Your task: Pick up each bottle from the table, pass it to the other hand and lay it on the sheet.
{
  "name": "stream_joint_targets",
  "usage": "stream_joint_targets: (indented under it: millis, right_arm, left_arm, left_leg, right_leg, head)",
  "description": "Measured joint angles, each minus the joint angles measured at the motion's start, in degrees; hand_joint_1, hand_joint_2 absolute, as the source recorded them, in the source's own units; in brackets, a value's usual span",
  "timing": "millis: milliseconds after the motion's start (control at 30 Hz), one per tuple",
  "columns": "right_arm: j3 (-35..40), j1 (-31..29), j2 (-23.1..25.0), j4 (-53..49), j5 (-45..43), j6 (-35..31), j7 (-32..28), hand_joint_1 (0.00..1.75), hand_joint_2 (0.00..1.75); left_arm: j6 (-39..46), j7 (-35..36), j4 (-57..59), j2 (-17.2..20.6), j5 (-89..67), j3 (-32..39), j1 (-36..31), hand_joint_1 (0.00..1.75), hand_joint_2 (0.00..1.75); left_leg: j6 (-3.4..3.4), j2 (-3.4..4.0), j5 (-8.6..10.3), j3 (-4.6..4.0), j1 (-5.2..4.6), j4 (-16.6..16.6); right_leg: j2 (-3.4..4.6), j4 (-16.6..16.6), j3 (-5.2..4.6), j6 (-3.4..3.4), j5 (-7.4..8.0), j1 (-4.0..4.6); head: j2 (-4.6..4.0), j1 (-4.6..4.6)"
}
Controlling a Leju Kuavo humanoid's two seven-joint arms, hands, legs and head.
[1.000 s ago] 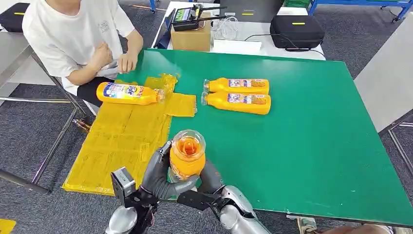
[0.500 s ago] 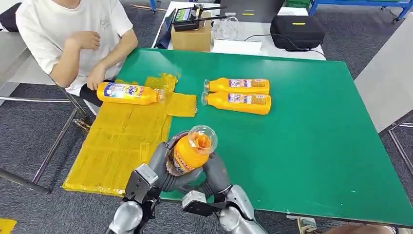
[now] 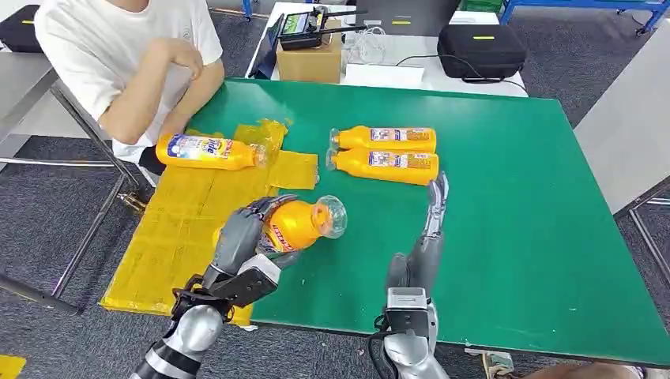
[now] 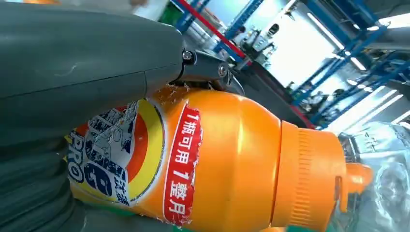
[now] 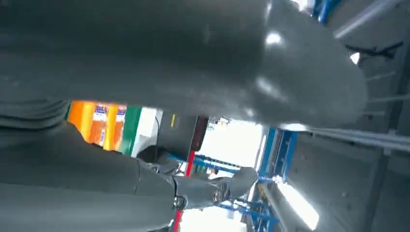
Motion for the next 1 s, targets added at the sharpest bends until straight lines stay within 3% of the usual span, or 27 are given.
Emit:
stream_joint_targets:
  millis: [233, 467, 500, 533, 567, 600, 633, 1000]
  right_arm:
    - [-1.3, 1.8, 0.3, -0.4, -4.8, 2.2, 0.0, 0.00, 0.00]
    - [-2.4, 2.8, 0.7, -2.1, -8.4, 5.1, 0.0, 0.00, 0.00]
    - [-2.6, 2.8, 0.8, -2.3, -8.6, 5.7, 0.0, 0.00, 0.00]
    - [-2.7, 2.8, 0.9, -2.4, -8.8, 6.2, 0.0, 0.00, 0.00]
    - [-2.9, 2.8, 1.0, -2.4, -9.0, 6.8, 0.0, 0.00, 0.00]
    - [-3.1, 2.8, 1.2, -2.4, -9.0, 7.3, 0.0, 0.00, 0.00]
    - [-3.2, 2.8, 1.4, -2.3, -9.0, 8.0, 0.0, 0.00, 0.00]
    - [-4.5, 2.8, 3.0, -1.1, -9.2, 10.2, 0.0, 0.00, 0.00]
  left_arm:
    - [4.3, 7.9, 5.1, 3.0, -14.6, 4.1, -1.2, 1.75, 1.75]
    - [-3.6, 12.4, 13.2, 6.3, -22.4, 6.0, -2.2, 1.75, 1.75]
    - [-4.4, 12.5, 14.1, 6.8, -22.6, 6.1, -2.2, 1.59, 1.75]
    - [-5.1, 12.6, 15.1, 7.1, -22.6, 6.1, -2.4, 0.99, 1.75]
    - [-5.9, 12.7, 16.1, 7.4, -22.8, 6.1, -2.8, 0.99, 1.75]
    - [-6.7, 12.8, 17.1, 7.6, -22.8, 6.2, -3.4, 0.23, 1.75]
    - [-7.7, 12.8, 18.7, 7.8, -22.5, 6.4, -4.2, 0.07, 1.75]
    - [-8.6, 8.5, 25.4, 7.6, -16.3, 8.9, -7.3, 0.00, 1.75]
  left_leg:
    - [-0.01, -0.01, 0.01, 0.01, 0.00, 0.0]
    - [-0.01, 0.00, 0.01, 0.00, 0.01, 0.0]
    - [-0.01, 0.02, 0.01, 0.00, 0.01, 0.0]
    - [-0.01, 0.01, 0.01, 0.00, 0.01, 0.0]
    - [-0.01, -0.02, 0.01, 0.00, 0.00, 0.0]
    - [-0.01, -0.05, 0.01, 0.00, 0.00, 0.0]
    - [-0.01, -0.04, 0.01, 0.00, 0.00, 0.0]
    - [-0.05, 0.02, 0.03, 0.36, 0.00, 0.0]
  right_leg:
    - [0.00, 0.0, 0.00, 0.00, 0.00, 0.00]
    - [0.00, 0.0, -0.01, 0.00, 0.00, 0.01]
    - [0.01, 0.0, -0.01, 0.00, 0.00, 0.01]
    - [0.00, 0.0, -0.01, 0.00, 0.00, 0.01]
    - [-0.01, 0.0, 0.00, 0.00, 0.00, 0.00]
    - [-0.03, 0.0, 0.02, 0.00, 0.00, -0.02]
    - [-0.02, 0.0, 0.04, 0.00, 0.00, -0.02]
    - [-0.01, 0.1, 0.31, 0.00, 0.00, -0.01]
  head:
    - [0.00, 0.00]
    - [0.00, 0.02]
    - [0.00, -0.02]
    - [0.00, 0.02]
    - [0.00, 0.02]
    - [0.00, 0.00]
    - [0.00, 0.02]
    - [0.00, 0.00]
